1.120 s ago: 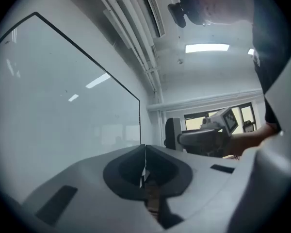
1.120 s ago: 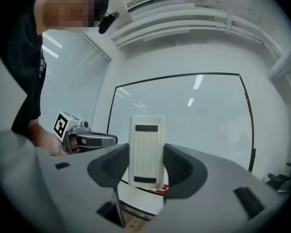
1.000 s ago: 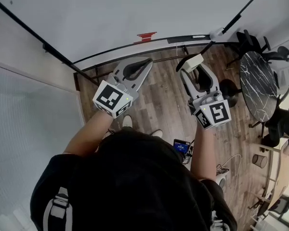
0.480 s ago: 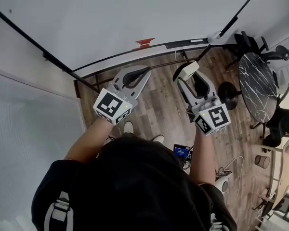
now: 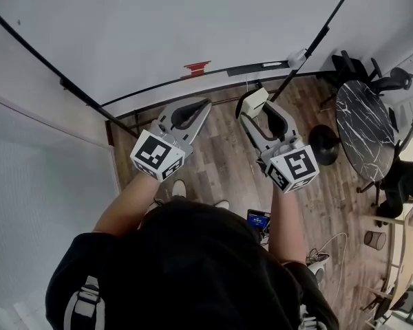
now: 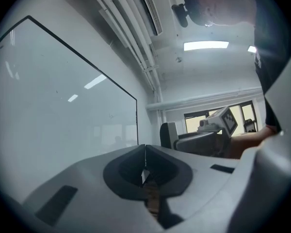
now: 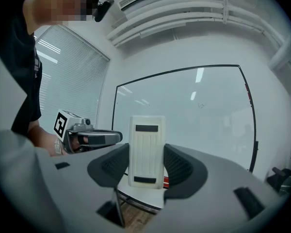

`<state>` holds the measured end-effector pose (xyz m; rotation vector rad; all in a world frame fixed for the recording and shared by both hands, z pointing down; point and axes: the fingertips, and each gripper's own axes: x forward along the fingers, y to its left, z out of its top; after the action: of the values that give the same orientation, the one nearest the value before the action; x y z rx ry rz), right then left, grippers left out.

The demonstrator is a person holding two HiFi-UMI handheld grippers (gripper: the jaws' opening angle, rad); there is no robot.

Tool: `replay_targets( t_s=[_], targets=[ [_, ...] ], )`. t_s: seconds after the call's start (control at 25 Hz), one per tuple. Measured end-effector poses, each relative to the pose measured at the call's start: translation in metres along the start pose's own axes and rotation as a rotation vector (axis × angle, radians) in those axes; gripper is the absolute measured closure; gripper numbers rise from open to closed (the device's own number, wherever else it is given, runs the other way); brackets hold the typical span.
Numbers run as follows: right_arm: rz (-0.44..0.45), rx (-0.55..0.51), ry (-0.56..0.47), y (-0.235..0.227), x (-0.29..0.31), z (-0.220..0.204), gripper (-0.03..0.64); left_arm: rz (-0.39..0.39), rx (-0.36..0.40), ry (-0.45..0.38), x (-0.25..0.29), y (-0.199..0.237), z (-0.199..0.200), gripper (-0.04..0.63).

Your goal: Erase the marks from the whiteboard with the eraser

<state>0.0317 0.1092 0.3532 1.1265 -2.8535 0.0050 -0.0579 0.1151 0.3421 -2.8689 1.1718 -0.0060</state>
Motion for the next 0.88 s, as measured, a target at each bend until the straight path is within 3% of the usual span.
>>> replay_targets(
  t_s=[0.48, 0.88],
  targets=[
    [0.088, 0.032, -0.027, -0.018, -0.021, -0.015, 0.394, 0.099, 0.004, 0.022, 0.024, -0.035, -0.002, 0.589],
    [0.078, 0.021, -0.001, -0.056, 0.035, -0.016, 0.394, 0.146, -0.006, 0.026, 0.051, 0.027, -0.014, 0.589]
  ],
)
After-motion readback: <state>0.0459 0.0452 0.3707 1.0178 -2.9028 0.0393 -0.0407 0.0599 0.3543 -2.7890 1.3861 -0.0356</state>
